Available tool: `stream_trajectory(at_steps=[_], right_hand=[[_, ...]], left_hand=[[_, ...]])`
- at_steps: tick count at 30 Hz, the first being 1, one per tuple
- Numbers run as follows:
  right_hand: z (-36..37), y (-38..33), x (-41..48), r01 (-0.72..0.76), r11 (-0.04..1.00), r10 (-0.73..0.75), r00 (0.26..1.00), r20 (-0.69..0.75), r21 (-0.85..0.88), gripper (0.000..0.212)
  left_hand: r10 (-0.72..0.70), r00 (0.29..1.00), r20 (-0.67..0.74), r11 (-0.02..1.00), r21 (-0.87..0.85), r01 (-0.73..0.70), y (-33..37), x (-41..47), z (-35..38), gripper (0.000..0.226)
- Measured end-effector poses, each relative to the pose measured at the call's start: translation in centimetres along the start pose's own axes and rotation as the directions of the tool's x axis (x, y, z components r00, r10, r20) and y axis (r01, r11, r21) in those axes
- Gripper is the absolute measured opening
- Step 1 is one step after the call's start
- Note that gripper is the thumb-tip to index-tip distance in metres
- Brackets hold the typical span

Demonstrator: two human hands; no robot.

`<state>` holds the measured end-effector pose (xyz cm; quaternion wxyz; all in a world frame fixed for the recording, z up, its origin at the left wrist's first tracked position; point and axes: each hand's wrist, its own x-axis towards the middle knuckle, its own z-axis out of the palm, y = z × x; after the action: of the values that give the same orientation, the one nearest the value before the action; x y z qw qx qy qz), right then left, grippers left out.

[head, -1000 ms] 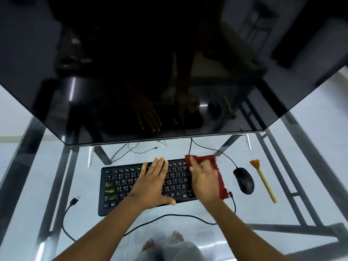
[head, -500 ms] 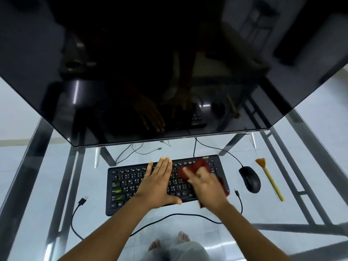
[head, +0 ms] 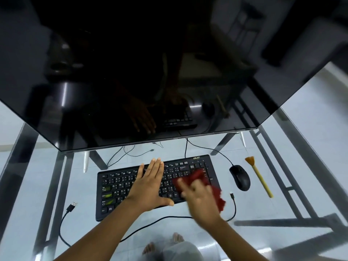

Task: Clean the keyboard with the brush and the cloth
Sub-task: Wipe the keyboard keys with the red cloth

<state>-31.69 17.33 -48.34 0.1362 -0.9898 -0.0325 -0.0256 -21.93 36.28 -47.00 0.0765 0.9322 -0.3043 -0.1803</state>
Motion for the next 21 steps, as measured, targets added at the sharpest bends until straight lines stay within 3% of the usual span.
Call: stream_trajectory(at_steps=[1,2,3,4,5,6,7,9,10,11,12,14,16,18,21], right_hand=[[-0.1,-1.0,-0.5,0.149,0.987,-0.145,0.987,0.07,-0.059,0.048],[-0.8,-0.6,-0.2,0.204,0.979,-0.202,0.973,0.114,-0.007,0.045],[-1.5,0.5,0.6,0.16,0.987,-0.162,0.98,0.114,0.027,0.041],[-1.7,2.0,1.1,0.052,0.997,-0.056,0.996,0.068,0.061,0.035],[-1.9,3.5,1.5,-0.149,0.984,0.147,0.989,0.026,0.097,0.034],[-2.1,4.3,2.2,-0.299,0.941,0.313,0.947,-0.07,0.156,0.036],[-1.9,4.1,2.5,-0.366,0.922,0.38,0.918,-0.114,0.126,0.04],[-1.1,1.4,2.5,-0.262,0.965,0.264,0.96,-0.098,0.033,0.042],[-0.3,-0.2,2.0,-0.117,0.993,0.117,0.992,-0.05,0.01,0.043],[-0.4,-1.2,1.8,0.032,0.999,-0.032,0.999,0.005,0.04,0.044],[-1.1,-1.1,2.4,0.086,0.993,-0.09,0.995,0.046,0.087,0.044],[-2.0,1.5,3.9,-0.089,0.99,0.092,0.995,-0.025,0.113,0.044],[-2.0,2.9,5.3,-0.379,0.914,0.4,0.899,-0.178,0.141,0.041],[-1.2,1.1,6.2,-0.352,0.928,0.369,0.911,-0.184,0.12,0.034],[-0.5,-1.2,5.9,-0.091,0.996,0.093,0.991,-0.096,0.02,0.033]], left_hand=[[0.001,1.0,0.002,1.0,0.006,-0.001,0.0,0.0,0.0,0.132],[0.003,1.0,0.005,1.0,0.008,-0.003,0.1,0.0,-0.1,0.132],[0.003,1.0,0.009,1.0,0.004,-0.004,0.1,0.0,-0.2,0.132],[0.003,1.0,0.013,1.0,0.0,-0.003,0.2,0.0,-0.2,0.132],[0.002,1.0,0.014,1.0,-0.002,-0.002,0.2,0.0,-0.2,0.131],[0.002,1.0,0.015,1.0,-0.002,-0.002,0.1,0.0,-0.2,0.131],[0.004,1.0,0.014,1.0,0.001,-0.004,0.2,-0.1,-0.2,0.131],[0.005,1.0,0.001,1.0,-0.001,-0.005,0.1,0.0,-0.1,0.131],[0.007,1.0,-0.005,1.0,-0.006,-0.007,0.1,0.0,-0.1,0.132],[0.01,1.0,-0.005,1.0,-0.008,-0.01,0.1,0.0,-0.1,0.133],[0.011,1.0,0.001,1.0,-0.007,-0.011,0.1,0.1,-0.2,0.134],[0.006,1.0,0.015,1.0,0.004,-0.006,0.2,0.1,-0.2,0.136],[-0.002,1.0,0.012,1.0,0.006,0.001,0.2,0.1,-0.2,0.135],[0.001,1.0,0.011,1.0,0.008,-0.001,0.1,0.1,-0.2,0.136],[0.0,1.0,-0.003,1.0,0.021,0.0,0.1,0.2,-0.1,0.136]])
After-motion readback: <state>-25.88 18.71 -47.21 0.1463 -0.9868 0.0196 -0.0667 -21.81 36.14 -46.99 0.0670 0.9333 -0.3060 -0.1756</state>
